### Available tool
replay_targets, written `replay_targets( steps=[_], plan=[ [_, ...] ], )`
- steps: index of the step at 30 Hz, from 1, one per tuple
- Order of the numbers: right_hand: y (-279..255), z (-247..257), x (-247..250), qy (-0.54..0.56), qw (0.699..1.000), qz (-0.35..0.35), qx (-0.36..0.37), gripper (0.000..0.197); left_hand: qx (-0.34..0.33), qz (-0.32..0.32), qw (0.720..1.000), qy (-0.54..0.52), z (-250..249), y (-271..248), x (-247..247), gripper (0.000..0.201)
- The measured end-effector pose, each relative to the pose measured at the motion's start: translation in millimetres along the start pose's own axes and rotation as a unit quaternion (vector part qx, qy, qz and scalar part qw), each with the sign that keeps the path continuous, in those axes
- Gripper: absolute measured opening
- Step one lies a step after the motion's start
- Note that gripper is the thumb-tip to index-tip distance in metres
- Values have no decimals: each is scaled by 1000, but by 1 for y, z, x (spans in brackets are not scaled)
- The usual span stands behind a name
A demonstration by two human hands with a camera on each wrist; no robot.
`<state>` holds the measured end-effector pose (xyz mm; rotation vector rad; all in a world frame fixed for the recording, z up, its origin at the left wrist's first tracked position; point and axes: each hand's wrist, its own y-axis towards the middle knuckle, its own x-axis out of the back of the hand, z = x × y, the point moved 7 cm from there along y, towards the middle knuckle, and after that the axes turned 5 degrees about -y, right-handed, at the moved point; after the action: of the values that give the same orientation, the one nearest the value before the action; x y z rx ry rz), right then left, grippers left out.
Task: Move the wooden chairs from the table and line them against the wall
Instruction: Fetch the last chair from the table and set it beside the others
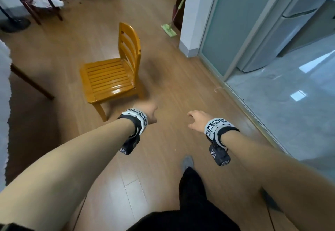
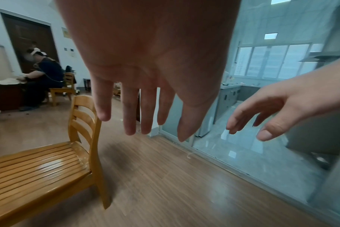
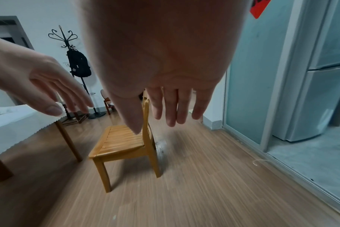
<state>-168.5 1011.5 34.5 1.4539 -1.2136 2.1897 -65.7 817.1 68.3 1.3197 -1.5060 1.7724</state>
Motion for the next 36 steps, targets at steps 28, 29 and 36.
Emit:
replay_targets(
  steps=[28, 29, 36],
  plan=[
    [610, 42, 313, -191, 944, 55, 263, 55, 315, -22, 926, -205, 203, 430, 216, 59],
    [628, 50, 318, -193, 940, 59, 273, 56, 328, -20, 921, -209, 212, 438, 221, 58],
    [747, 131, 342, -249, 869, 77, 420, 57, 465, -21, 835, -292, 250, 486, 222, 55]
  ],
)
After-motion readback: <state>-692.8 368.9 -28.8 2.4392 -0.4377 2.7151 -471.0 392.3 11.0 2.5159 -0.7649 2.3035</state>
